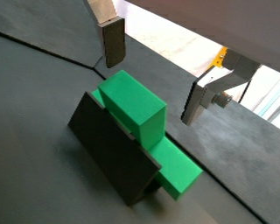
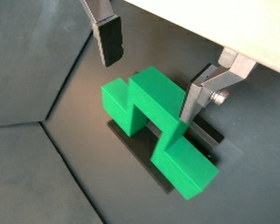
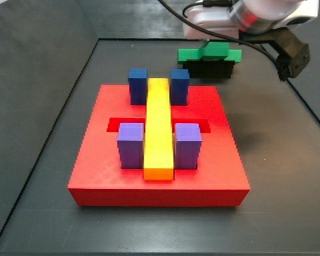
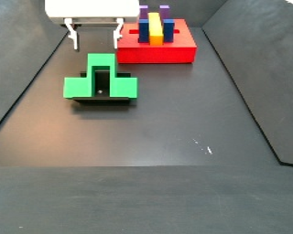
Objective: Pick up the green object. Move up. Place the green object on the fixture. Regrasp the green object. Move to above the board. Insert the green object.
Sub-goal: Regrasp the green object.
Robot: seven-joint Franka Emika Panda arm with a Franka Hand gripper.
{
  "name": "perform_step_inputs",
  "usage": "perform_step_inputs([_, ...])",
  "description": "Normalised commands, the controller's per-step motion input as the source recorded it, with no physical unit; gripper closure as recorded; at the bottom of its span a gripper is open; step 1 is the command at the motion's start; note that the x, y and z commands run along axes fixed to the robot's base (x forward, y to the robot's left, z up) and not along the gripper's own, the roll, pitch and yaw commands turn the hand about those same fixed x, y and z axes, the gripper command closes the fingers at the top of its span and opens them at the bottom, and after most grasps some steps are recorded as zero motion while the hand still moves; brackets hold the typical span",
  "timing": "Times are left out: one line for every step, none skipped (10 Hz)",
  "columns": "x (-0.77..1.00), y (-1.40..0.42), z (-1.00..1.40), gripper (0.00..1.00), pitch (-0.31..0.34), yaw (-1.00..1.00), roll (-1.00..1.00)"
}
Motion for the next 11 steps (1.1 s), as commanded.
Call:
perform_step_inputs([-0.22,0.02,-0.31,0.0,-0.094,0.0,-0.04])
perform_step_inputs([-0.19,0.0,-0.23,0.0,-0.089,0.0,-0.03])
perform_step_inputs([-0.13,0.0,-0.05,0.0,-0.051,0.0,0.0])
perform_step_inputs([0.0,0.0,0.0,0.0,0.0,0.0,0.01])
perform_step_inputs([0.02,0.0,-0.04,0.0,0.0,0.01,0.07])
perform_step_inputs([0.1,0.01,-0.12,0.0,0.0,0.03,0.02])
perform_step_inputs([0.09,0.0,-0.18,0.0,0.0,0.02,0.0])
perform_step_inputs([0.05,0.0,-0.19,0.0,0.0,0.02,0.0])
perform_step_inputs([0.05,0.0,-0.19,0.0,0.0,0.02,0.0])
perform_step_inputs([0.09,0.03,-0.21,0.0,0.0,0.01,0.0])
perform_step_inputs([0.1,0.18,-0.13,0.0,0.031,0.0,0.0])
